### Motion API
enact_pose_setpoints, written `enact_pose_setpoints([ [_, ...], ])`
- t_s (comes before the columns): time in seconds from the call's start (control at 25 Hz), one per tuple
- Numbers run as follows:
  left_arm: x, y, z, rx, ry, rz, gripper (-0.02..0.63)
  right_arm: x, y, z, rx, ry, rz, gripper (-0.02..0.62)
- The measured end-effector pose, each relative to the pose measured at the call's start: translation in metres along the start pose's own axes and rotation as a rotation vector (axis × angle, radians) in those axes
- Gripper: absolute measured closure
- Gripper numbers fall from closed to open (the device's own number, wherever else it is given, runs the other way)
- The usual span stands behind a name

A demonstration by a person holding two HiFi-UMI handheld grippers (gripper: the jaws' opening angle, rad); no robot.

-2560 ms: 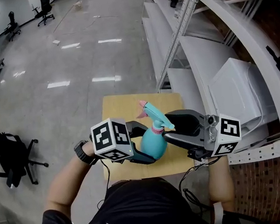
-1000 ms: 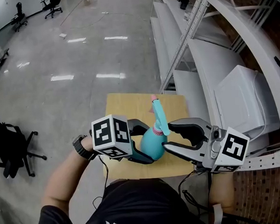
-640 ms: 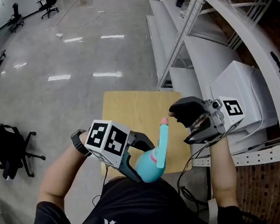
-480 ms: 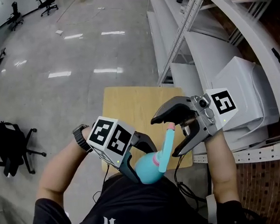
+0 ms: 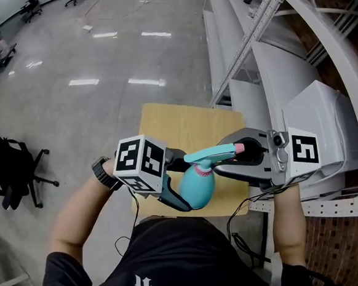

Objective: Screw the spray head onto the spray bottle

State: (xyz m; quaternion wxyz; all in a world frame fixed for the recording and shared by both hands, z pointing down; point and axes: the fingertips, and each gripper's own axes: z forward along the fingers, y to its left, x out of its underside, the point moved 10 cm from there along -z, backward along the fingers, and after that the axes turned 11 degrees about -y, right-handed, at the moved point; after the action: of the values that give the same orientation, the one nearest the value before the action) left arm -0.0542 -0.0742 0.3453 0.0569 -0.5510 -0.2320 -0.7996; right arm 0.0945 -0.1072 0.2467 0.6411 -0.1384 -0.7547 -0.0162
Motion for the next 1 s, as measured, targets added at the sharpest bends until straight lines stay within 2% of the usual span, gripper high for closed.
enact_pose_setpoints([
  [0.16,0.01,0.019,-0.005,-0.187,-0.026,-0.11,0.23,0.007,-0.003,-0.006,0.323,0.045,0.014,0.531],
  [0.28,0.016,0.031,-0.009,-0.35,-0.028,-0.173,0.23,0.012,-0.002,-0.001,0.57,0.08,-0.025,0.532],
  [0.44,0.016,0.046,-0.011,-0.574,-0.014,-0.202,0.23,0.02,0.001,0.009,0.859,0.083,-0.094,0.534],
  [0.52,0.016,0.053,-0.01,-0.656,0.001,-0.202,0.23,0.026,0.003,0.015,0.973,0.07,-0.122,0.534],
  [0.56,0.016,0.054,-0.009,-0.662,-0.003,-0.201,0.23,0.028,0.005,0.019,0.998,0.064,-0.14,0.534],
  [0.64,0.018,0.053,-0.007,-0.61,-0.03,-0.187,0.23,0.029,0.01,0.023,0.977,0.058,-0.167,0.532],
  [0.76,0.013,0.046,-0.009,-0.505,-0.062,-0.135,0.23,0.022,0.022,0.009,0.827,0.038,-0.103,0.491],
  [0.88,0.006,0.04,-0.017,-0.451,-0.087,-0.114,0.23,0.031,0.035,-0.013,0.676,0.056,-0.006,0.476],
  [0.92,0.004,0.038,-0.02,-0.438,-0.104,-0.116,0.23,0.04,0.036,-0.019,0.664,0.067,0.021,0.476],
  [1.0,0.001,0.036,-0.025,-0.428,-0.124,-0.117,0.23,0.057,0.034,-0.027,0.691,0.09,0.066,0.476],
])
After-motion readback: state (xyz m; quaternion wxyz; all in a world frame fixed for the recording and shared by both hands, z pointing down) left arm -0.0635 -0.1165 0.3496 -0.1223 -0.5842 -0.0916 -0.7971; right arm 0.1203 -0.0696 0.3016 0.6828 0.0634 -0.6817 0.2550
